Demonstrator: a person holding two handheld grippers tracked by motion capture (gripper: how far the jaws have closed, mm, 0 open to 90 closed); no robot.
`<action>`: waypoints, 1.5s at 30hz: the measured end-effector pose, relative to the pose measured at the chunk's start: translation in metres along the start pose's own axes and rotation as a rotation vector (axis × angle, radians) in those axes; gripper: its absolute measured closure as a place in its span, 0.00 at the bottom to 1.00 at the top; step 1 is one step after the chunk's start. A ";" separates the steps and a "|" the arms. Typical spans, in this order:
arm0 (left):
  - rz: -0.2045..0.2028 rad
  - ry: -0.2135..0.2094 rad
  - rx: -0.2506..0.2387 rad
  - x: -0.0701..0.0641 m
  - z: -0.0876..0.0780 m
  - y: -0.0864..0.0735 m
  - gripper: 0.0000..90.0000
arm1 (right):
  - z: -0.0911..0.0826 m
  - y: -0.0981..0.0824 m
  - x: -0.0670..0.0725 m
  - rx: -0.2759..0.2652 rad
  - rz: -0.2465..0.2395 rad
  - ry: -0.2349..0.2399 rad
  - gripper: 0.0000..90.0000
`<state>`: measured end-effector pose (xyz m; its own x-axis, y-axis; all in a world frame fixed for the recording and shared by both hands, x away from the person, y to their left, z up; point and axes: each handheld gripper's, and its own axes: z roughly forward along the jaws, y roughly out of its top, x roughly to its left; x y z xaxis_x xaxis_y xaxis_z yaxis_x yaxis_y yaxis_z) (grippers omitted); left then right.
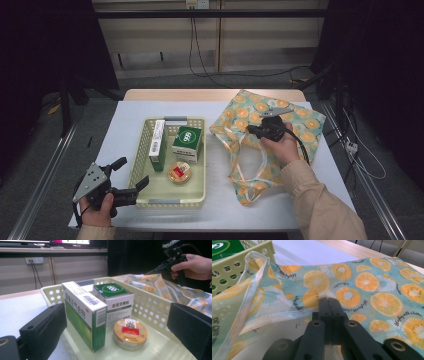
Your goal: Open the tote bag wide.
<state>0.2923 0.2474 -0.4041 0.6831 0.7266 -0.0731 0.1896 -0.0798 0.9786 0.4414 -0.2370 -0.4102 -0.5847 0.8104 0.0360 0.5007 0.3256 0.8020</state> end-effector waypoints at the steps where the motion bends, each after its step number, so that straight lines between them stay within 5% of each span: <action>1: -0.001 -0.001 -0.002 0.000 0.000 0.000 0.03 | 0.001 0.000 0.000 0.003 0.001 0.011 1.00; 19: 0.006 -0.001 0.000 -0.001 0.000 0.001 0.03 | 0.003 0.000 0.000 -0.009 0.023 -0.004 1.00; 22: 0.000 0.001 -0.002 -0.001 0.000 0.000 0.03 | 0.003 -0.002 0.004 -0.011 0.020 0.019 0.90; 32: 0.004 0.000 -0.001 -0.002 0.000 0.001 0.03 | -0.023 -0.007 0.034 -0.004 -0.054 0.092 0.44; 36: 0.000 0.000 -0.002 -0.002 0.000 0.001 0.03 | -0.041 -0.014 0.050 -0.001 -0.102 0.123 0.39; 45: 0.000 -0.003 -0.001 -0.003 0.000 0.001 0.03 | -0.060 -0.036 0.084 0.025 -0.151 0.231 0.43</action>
<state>0.2905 0.2446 -0.4031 0.6855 0.7243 -0.0733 0.1886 -0.0794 0.9788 0.3356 -0.2099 -0.4004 -0.7825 0.6203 0.0549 0.4109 0.4481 0.7940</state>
